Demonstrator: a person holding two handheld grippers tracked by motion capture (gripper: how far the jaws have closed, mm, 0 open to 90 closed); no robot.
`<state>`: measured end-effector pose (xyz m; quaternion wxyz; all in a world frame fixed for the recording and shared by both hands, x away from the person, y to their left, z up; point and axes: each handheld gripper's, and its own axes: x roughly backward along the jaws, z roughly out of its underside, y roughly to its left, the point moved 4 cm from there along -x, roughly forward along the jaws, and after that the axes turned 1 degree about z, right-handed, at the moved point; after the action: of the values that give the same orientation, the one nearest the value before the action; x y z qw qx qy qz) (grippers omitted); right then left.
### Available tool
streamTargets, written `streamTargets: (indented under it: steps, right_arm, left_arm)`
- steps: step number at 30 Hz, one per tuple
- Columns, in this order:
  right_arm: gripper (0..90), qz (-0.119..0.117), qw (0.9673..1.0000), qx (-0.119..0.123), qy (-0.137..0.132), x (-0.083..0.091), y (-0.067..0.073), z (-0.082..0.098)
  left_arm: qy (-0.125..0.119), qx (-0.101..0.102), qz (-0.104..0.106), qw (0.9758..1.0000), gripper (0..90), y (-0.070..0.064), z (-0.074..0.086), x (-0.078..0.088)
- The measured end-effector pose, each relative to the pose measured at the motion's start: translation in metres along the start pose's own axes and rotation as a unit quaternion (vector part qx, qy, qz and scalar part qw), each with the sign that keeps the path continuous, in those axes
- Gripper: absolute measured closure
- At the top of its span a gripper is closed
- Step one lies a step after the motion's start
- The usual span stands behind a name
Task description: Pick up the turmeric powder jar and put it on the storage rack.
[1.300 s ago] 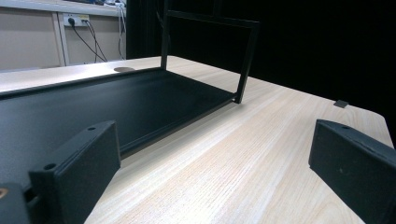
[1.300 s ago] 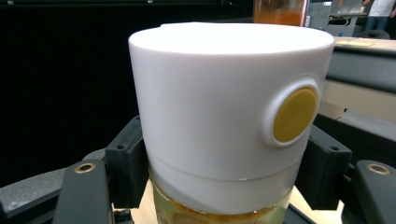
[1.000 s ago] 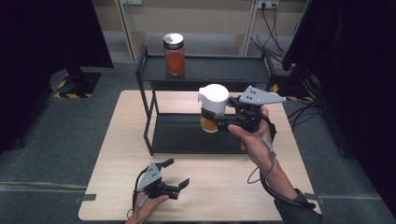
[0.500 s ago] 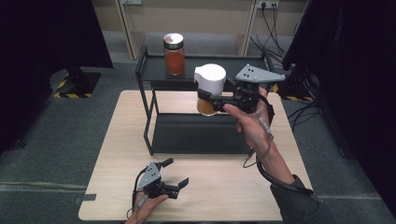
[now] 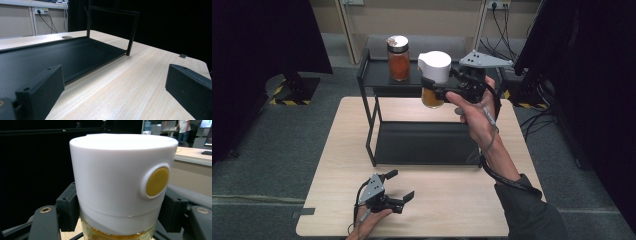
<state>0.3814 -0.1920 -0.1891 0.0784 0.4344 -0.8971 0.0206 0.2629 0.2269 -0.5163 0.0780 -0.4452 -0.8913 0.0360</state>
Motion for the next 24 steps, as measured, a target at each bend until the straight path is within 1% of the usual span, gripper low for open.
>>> streamTargets:
  steps: [6, 7, 9, 16, 22, 24]
  right_arm:
    - [30.9, 0.018, 0.9998, 0.003, 0.001, -0.007, 0.000, -0.011]
    - [30.9, 0.018, 0.9998, 0.003, 0.001, -0.007, 0.000, -0.011]
    - [30.9, 0.028, 0.9996, 0.004, 0.003, -0.012, 0.000, -0.015]
    - [30.9, 0.048, 0.9989, -0.003, 0.001, -0.022, -0.003, -0.020]
    - [30.9, 0.072, 0.9974, -0.008, -0.001, -0.034, -0.007, -0.023]
    - [30.9, 0.075, 0.9972, -0.008, -0.001, -0.036, -0.007, -0.023]
  left_arm:
    - [0.000, 0.000, 0.001, 1.0000, 1.7, 0.000, 0.000, 0.000]
    - [0.000, 0.000, 0.001, 1.0000, 1.7, 0.000, 0.000, 0.000]
    - [0.000, 0.000, 0.001, 1.0000, 1.7, 0.000, 0.000, 0.000]
    - [0.000, 0.000, 0.004, 1.0000, 1.7, -0.001, 0.000, 0.000]
    - [0.002, -0.002, 0.005, 1.0000, 1.7, -0.001, 0.000, 0.000]
    - [0.002, -0.002, 0.005, 1.0000, 1.7, -0.001, 0.000, 0.000]
